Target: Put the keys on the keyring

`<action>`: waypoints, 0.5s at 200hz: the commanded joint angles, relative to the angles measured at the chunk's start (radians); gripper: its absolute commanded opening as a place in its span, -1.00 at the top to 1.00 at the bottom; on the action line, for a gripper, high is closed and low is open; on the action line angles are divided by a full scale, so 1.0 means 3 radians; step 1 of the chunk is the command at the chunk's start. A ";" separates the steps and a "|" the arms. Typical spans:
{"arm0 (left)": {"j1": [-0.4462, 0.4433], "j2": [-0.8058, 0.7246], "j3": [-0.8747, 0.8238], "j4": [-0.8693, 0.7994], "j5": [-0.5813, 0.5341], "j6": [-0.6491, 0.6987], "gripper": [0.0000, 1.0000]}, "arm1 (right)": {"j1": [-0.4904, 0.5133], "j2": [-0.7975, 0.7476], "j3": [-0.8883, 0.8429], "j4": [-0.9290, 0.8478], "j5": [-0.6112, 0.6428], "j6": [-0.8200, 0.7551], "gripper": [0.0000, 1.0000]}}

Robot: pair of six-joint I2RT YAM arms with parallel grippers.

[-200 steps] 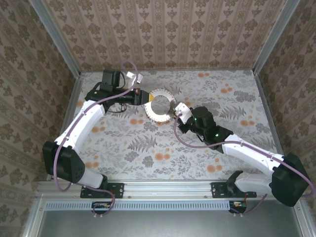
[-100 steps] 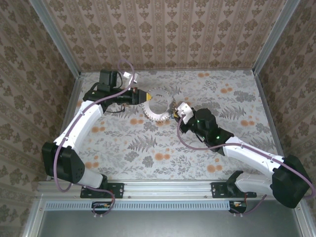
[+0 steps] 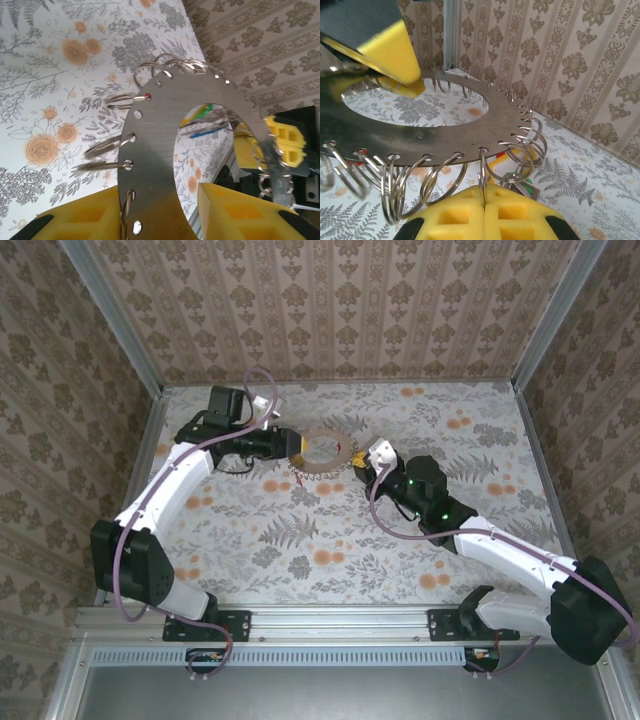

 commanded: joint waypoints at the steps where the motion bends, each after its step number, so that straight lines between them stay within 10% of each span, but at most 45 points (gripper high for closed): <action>1: 0.0002 0.0069 -0.0086 0.0004 -0.0057 0.0046 0.46 | -0.0055 -0.0134 0.0014 0.0065 -0.0178 0.0085 1.00; 100: 0.0027 0.0131 -0.0177 0.0246 0.0131 -0.0031 1.00 | -0.0189 -0.0132 0.0092 -0.0360 -0.0322 -0.0050 1.00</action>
